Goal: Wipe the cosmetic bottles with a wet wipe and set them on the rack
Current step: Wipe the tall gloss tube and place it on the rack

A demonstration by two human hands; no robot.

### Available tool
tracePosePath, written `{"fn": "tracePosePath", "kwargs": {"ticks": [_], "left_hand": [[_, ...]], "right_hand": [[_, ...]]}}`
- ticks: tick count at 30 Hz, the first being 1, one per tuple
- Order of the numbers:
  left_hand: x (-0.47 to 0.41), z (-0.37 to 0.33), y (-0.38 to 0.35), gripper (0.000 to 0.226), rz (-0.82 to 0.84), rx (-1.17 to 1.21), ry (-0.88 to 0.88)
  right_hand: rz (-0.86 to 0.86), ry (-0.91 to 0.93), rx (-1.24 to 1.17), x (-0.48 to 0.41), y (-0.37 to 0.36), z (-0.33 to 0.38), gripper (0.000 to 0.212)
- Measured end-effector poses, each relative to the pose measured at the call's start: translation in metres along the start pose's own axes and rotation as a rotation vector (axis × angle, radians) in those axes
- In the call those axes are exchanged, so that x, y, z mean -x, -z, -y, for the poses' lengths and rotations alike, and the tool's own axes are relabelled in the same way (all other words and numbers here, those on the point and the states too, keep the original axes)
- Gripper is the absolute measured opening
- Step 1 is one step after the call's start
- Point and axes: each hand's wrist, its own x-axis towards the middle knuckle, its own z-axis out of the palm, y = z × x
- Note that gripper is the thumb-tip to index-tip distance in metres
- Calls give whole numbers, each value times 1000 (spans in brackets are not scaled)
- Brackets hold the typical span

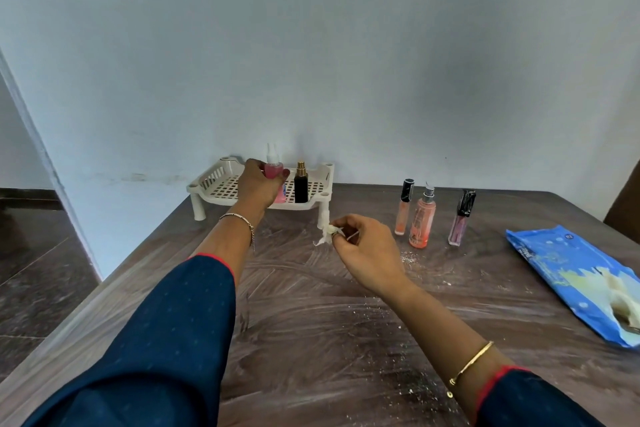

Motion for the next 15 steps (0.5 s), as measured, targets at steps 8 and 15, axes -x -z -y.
{"fn": "tracePosePath", "kwargs": {"ticks": [8, 15], "left_hand": [[7, 0, -1, 52, 46, -198, -30], [20, -21, 8, 62, -229, -131, -206]], "right_hand": [[-11, 8, -9, -2, 5, -2, 20], [-47, -8, -27, 3, 14, -3, 20]]}}
